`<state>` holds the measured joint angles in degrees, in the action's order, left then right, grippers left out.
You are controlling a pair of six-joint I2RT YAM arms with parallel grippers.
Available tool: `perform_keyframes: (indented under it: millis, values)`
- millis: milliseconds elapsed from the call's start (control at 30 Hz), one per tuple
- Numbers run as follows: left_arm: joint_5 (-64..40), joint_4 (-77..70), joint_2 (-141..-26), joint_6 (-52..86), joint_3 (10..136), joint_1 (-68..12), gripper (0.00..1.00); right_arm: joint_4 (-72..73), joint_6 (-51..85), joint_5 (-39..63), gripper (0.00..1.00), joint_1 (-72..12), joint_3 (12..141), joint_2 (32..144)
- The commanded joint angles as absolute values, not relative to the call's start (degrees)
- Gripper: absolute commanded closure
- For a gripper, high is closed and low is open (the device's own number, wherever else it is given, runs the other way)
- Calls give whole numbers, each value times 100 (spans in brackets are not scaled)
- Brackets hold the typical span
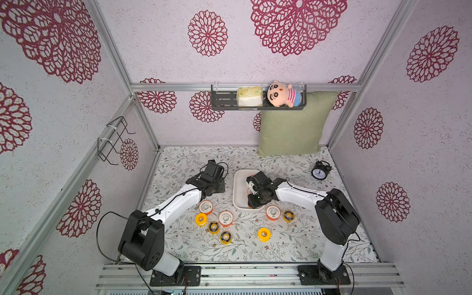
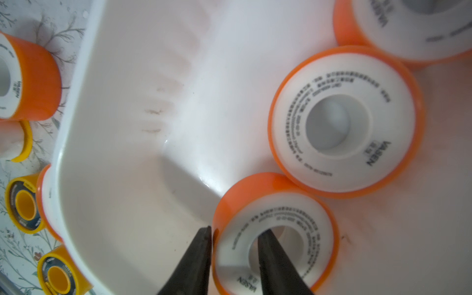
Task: Put the sealing tape into the storage box
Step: Place the sealing tape in the storage box.
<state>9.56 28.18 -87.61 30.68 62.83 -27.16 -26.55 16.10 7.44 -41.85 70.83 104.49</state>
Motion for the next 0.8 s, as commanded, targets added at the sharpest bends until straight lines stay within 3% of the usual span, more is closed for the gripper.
perform_keyframes:
  millis: [0,433,767]
  values:
    - [998,2786,-8656,3074,6204,-2667,48,-2755,1595,556,61,-4212,7294,10459]
    - [1133,2869,-8561,2989,6203,-2672,47,-2534,1690,369,56,-4179,7241,10180]
    - [1406,2922,-8251,2981,5980,-2570,43,-968,2011,554,53,-3687,6267,8912]
